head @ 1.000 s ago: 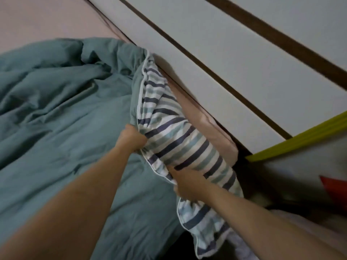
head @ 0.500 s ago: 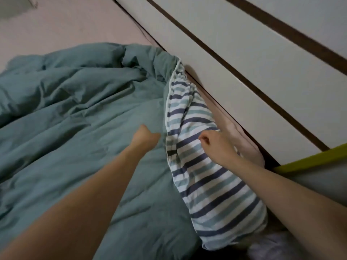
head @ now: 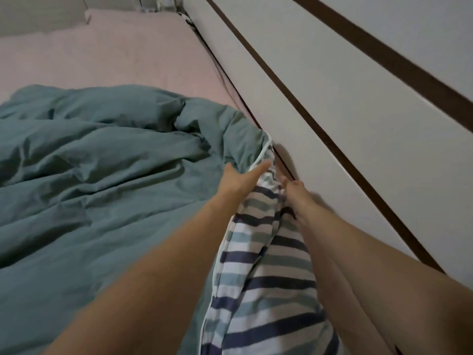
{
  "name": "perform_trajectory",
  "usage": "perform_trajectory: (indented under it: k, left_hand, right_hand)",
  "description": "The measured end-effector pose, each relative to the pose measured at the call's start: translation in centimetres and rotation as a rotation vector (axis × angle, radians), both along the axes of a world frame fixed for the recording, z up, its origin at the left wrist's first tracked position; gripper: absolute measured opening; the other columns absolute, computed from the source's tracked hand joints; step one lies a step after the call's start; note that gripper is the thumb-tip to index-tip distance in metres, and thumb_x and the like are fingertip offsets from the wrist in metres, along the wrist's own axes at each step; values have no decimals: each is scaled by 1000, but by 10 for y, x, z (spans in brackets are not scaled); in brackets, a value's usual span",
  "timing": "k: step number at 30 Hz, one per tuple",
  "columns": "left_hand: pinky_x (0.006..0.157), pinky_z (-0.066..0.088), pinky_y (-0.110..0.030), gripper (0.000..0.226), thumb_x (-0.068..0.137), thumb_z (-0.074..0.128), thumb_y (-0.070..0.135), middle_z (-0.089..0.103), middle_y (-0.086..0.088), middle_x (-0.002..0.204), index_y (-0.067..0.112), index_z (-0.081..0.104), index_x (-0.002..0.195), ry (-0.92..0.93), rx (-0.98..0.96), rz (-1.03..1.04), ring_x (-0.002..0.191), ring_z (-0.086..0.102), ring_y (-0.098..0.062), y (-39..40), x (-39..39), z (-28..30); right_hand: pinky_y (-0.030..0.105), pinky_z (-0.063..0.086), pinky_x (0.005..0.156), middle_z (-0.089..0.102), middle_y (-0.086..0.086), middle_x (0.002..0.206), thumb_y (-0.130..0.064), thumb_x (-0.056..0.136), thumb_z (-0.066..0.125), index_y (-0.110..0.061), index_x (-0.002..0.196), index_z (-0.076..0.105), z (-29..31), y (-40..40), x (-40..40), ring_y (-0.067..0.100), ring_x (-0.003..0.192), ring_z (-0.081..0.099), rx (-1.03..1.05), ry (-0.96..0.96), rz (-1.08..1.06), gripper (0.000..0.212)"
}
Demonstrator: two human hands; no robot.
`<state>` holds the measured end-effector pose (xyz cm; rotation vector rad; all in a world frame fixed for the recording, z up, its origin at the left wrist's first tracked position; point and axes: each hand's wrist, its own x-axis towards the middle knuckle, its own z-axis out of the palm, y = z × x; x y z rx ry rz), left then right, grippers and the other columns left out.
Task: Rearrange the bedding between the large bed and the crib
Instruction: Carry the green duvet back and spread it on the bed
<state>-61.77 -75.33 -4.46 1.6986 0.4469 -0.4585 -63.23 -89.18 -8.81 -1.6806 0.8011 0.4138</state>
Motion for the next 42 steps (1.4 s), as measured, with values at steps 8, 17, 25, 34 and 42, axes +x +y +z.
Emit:
perform_trajectory:
  k: [8,17,25,34,42]
  left_hand:
    - [102,44,-39,80,77,77,30,51,-13,133,2,37,141,137,91,215,122,53,-31,45,59,-23]
    - [72,44,-38,26,91,52,17,60,-21,111,2,52,112,120,678,373,89,56,-35,174,-8,-49]
    - [99,46,-40,96,70,78,47,51,-5,135,17,24,144,1,425,137,119,53,-27,140,14,-77]
    - [72,35,-34,26,99,32,20,63,-14,110,12,54,108,-274,905,266,100,58,-36,113,97,-30]
    - [93,42,-42,57,94,51,40,45,-22,135,1,33,130,88,526,189,118,49,-39,139,120,-93]
  right_hand:
    - [11,51,79,68,0,98,-11,98,46,-15,107,65,17,66,14,-4,82,64,406,-136,473,22]
    - [39,51,94,58,-2,114,-58,64,78,-21,123,49,-17,65,61,20,104,59,-1,-35,285,75]
    - [42,51,94,65,9,107,-25,78,75,-8,119,58,-76,118,116,27,103,62,181,27,237,47]
    - [28,39,70,67,15,102,-19,90,43,-4,103,66,44,99,220,32,92,61,-505,-672,93,30]
    - [43,43,100,49,12,136,-49,85,55,-17,140,34,-60,69,224,33,119,51,-485,-311,437,66]
